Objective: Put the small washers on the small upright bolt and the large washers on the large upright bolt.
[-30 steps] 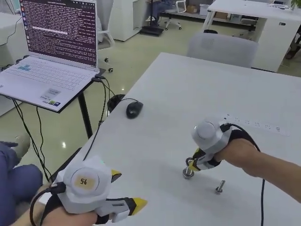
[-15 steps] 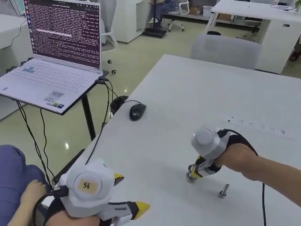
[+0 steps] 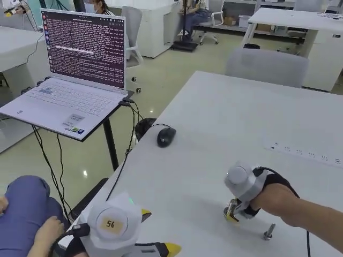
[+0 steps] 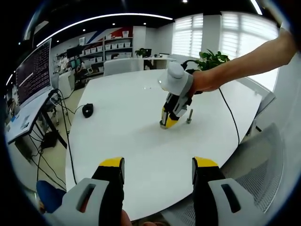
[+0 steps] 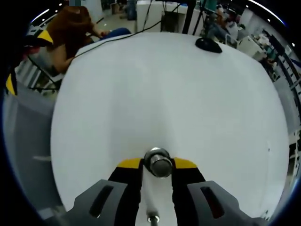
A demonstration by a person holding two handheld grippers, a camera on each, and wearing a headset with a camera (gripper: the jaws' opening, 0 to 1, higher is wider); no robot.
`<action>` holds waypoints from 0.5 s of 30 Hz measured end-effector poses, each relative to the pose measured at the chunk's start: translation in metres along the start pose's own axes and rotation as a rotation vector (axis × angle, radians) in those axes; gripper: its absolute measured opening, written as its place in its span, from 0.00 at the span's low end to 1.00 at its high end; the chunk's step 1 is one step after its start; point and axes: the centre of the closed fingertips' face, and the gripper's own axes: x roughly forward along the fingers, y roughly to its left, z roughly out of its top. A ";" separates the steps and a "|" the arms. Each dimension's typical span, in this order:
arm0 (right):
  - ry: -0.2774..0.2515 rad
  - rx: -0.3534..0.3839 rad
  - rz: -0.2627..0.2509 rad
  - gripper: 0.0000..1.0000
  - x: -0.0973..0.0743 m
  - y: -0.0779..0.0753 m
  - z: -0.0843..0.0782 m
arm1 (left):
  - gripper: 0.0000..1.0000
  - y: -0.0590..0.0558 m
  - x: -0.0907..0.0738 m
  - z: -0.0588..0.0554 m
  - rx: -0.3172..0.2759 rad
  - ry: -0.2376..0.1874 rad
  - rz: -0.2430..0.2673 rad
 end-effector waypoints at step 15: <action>-0.159 0.141 -0.075 0.36 -0.031 0.044 -0.019 | 0.57 0.002 0.013 0.009 0.021 0.003 -0.039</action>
